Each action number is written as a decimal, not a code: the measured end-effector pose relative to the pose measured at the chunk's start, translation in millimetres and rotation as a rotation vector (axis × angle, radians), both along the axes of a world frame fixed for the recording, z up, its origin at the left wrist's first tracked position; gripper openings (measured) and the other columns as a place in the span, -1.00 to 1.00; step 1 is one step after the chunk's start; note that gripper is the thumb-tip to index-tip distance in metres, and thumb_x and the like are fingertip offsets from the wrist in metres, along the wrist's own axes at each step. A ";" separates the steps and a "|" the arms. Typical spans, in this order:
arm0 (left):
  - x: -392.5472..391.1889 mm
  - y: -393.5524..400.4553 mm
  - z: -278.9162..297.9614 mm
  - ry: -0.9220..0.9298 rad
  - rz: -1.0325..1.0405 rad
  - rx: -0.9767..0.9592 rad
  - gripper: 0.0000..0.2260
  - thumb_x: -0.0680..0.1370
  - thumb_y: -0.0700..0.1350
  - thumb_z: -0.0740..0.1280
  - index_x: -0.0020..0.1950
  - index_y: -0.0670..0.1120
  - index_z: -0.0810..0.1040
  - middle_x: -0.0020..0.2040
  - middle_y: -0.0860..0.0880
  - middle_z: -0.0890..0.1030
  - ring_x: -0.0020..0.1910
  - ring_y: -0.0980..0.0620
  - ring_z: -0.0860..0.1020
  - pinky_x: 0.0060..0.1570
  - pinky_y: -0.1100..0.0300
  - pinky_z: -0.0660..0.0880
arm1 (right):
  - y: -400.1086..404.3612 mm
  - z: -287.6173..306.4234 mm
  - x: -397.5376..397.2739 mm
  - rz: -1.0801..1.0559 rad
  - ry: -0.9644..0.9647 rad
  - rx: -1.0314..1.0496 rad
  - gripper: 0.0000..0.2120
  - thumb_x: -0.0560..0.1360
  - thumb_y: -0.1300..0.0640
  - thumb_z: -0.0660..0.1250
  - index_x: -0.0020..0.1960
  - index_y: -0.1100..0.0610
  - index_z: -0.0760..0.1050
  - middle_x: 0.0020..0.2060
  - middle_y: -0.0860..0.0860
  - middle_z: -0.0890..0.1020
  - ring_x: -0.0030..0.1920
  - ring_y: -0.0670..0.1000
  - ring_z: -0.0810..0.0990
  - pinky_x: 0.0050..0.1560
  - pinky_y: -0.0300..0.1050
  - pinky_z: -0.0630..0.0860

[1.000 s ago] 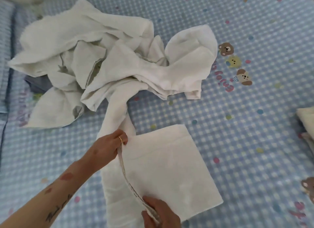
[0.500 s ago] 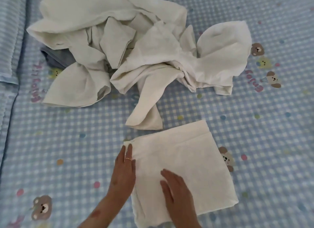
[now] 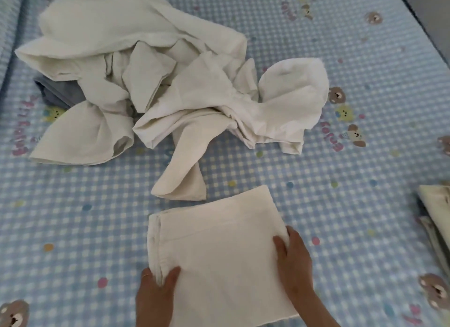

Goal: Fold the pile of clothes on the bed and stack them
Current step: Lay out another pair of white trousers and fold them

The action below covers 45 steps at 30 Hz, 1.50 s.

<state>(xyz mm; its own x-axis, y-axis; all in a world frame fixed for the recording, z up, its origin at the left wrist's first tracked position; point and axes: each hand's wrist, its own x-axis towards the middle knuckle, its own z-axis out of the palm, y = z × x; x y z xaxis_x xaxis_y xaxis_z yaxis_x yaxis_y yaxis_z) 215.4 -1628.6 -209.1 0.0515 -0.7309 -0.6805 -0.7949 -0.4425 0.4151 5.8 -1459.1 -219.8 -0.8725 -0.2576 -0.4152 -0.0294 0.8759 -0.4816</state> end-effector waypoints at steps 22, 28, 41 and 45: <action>-433.2 375.8 102.9 0.438 -0.336 0.072 -0.55 0.44 0.06 0.43 0.19 -0.15 0.42 0.03 -0.15 0.59 0.08 -0.17 0.55 -0.01 0.09 0.42 | 448.2 143.7 -372.3 -0.348 0.378 0.054 -0.79 0.57 0.03 0.23 0.16 0.09 0.43 -0.02 0.11 0.62 -0.03 0.20 0.55 -0.09 0.02 0.43; -461.1 419.3 62.8 0.275 -0.538 0.009 -0.42 0.56 -0.01 0.29 0.49 -0.18 0.17 0.36 -0.24 0.37 0.32 -0.18 0.39 0.23 0.10 0.35 | 477.3 97.8 -410.6 -0.194 0.156 0.218 -0.50 0.57 0.10 0.26 0.45 0.20 0.23 0.30 0.26 0.40 0.30 0.28 0.39 0.23 0.12 0.35; -476.4 449.3 -34.9 0.173 -1.413 -0.638 -0.28 0.44 0.33 0.14 0.45 -0.10 0.25 0.52 -0.18 0.10 0.48 -0.14 0.14 0.39 -0.08 0.05 | 462.5 23.7 -407.3 0.256 0.323 0.273 -0.38 0.56 -0.28 -0.18 0.50 0.01 0.17 0.51 0.09 0.17 0.50 0.13 0.12 0.36 0.32 0.19; -486.8 450.9 -76.6 0.174 -1.436 -0.695 -0.31 0.48 0.35 0.05 0.44 -0.10 0.27 0.50 -0.21 0.16 0.52 -0.14 0.08 0.37 -0.15 0.08 | 466.5 -8.3 -417.1 0.197 0.283 0.206 -0.33 0.55 -0.30 -0.16 0.47 0.06 0.26 0.50 0.11 0.21 0.49 0.13 0.15 0.36 0.30 0.25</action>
<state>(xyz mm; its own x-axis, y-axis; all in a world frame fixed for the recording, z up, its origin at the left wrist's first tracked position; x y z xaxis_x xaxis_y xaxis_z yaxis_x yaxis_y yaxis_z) -271.4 -1177.7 -285.7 -0.9564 -0.2589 -0.1352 -0.2900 0.8971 0.3332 -411.3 -992.6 -228.2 -0.9020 -0.3676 -0.2262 -0.3125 0.9177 -0.2454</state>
